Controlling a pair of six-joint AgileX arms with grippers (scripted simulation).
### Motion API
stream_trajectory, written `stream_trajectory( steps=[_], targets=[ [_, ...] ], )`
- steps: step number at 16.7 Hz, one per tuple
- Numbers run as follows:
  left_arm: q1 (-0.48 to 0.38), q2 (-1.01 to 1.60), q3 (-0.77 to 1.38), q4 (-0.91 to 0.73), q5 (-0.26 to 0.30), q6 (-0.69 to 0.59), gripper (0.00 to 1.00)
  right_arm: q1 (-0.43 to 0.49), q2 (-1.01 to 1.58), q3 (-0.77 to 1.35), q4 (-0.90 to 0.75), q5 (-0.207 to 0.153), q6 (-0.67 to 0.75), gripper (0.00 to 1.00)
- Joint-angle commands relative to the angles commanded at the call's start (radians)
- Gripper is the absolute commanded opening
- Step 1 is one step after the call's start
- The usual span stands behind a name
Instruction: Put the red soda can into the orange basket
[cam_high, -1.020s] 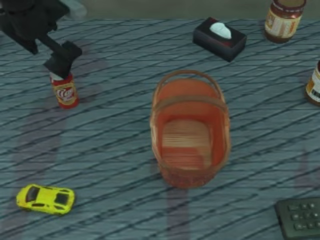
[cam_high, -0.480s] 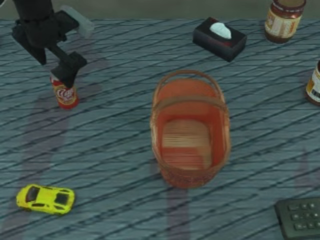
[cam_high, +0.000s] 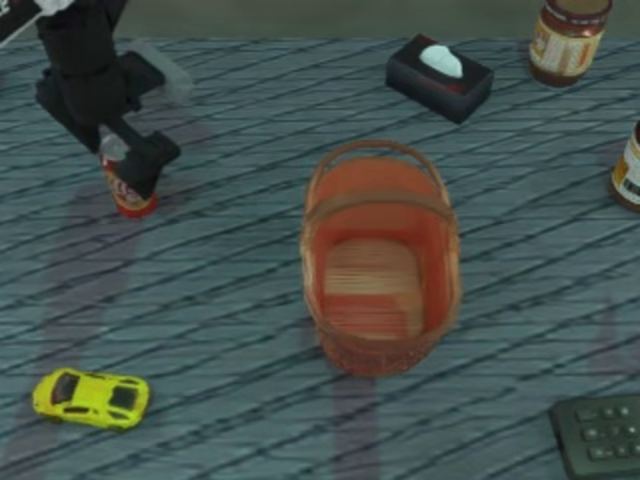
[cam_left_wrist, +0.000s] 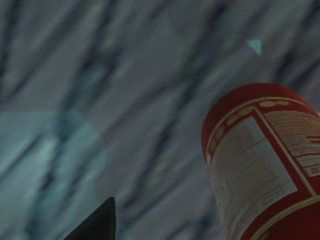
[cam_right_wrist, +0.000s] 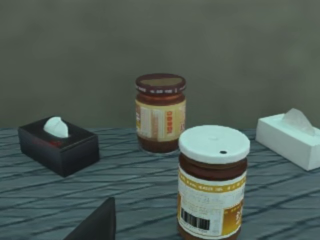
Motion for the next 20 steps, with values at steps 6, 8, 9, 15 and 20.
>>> stream_trajectory(
  steps=[6,8,9,15,20],
  targets=[
    [0.001,0.002,-0.047,0.047,0.000,0.002,1.00,0.000,0.000,0.000,0.000,0.000,0.000,1.00],
    [0.001,0.002,-0.047,0.047,0.000,0.002,0.85,0.000,0.000,0.000,0.000,0.000,0.000,1.00],
    [0.001,0.002,-0.047,0.047,0.000,0.002,0.77,0.000,0.000,0.000,0.000,0.000,0.000,1.00],
    [0.001,0.002,-0.047,0.047,0.000,0.002,0.32,0.000,0.000,0.000,0.000,0.000,0.000,1.00],
    [0.001,0.002,-0.047,0.047,0.000,0.002,0.00,0.000,0.000,0.000,0.000,0.000,0.000,1.00]
  ],
)
